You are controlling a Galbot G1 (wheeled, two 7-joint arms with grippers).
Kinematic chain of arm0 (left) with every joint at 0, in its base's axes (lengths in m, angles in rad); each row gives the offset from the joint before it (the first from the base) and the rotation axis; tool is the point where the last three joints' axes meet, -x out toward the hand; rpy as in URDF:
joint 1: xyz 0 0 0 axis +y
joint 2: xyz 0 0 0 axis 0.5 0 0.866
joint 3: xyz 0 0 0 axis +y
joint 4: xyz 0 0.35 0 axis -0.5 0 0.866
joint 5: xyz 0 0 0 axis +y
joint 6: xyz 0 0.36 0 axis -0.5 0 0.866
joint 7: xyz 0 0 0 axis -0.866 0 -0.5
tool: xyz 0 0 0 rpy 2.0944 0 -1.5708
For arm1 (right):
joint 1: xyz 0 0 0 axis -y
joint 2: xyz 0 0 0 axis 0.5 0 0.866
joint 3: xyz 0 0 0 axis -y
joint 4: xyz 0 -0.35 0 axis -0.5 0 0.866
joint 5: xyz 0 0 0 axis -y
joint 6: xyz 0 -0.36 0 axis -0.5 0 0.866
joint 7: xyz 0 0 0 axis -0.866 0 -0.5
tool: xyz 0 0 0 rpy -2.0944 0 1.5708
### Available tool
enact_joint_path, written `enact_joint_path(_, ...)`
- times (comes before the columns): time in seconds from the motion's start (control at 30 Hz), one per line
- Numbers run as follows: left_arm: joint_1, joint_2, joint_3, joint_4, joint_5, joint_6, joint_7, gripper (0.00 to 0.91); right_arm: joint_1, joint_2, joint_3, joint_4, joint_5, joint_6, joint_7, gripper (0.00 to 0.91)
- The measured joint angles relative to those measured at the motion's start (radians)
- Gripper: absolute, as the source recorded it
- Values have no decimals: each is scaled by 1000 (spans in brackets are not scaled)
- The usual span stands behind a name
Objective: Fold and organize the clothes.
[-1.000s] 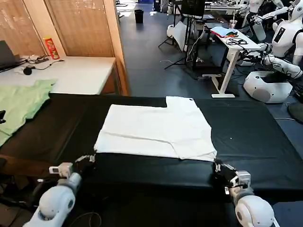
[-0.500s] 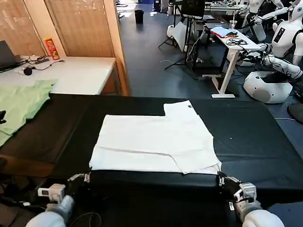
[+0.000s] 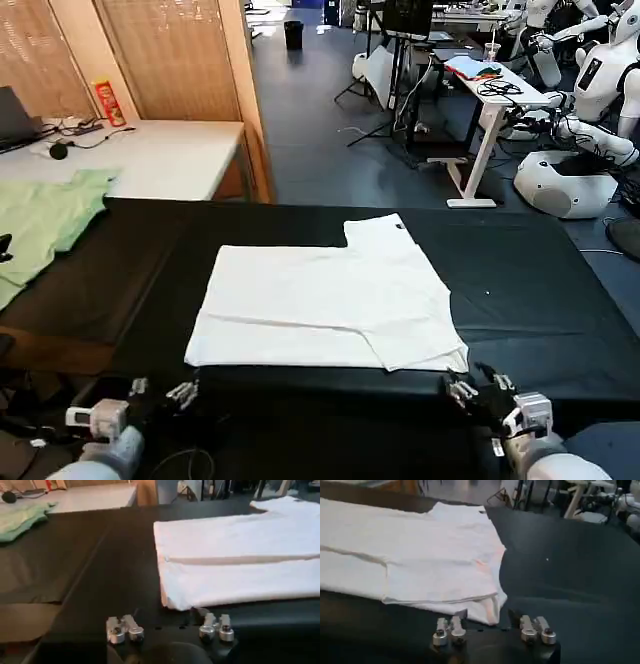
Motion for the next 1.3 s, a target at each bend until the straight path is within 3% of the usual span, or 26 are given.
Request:
enact_joint_path(0.17, -178, 27, 13, 37, -110, 75, -42, 878, 218, -25, -62, -110, 7, 25, -7, 878)
enact_joint_path(0.23, -286, 36, 41, 82, -131, 67, -33, 878, 318, -25, -109, -168, 4, 35, -6, 878)
enact_joint_path(0.47, -660, 48, 199, 333, -109, 0, 13, 878, 668, 7, -291, -448, -4, 60, 17, 878)
enact_joint_path(0.73, -963, 22, 376, 638, -126, 19, 46, 878, 973, 101, -460, -808, 7, 69, 37, 878)
enact_joint_path(1.0, -1132, -26, 468, 896, -145, 68, 87, 878, 1160, 224, -519, -1098, 7, 14, 15, 878)
enact_joint_path(1.3, -1174, -61, 499, 1002, -114, 83, 105, 878, 1241, 292, -527, -1263, -60, 2, -6, 878)
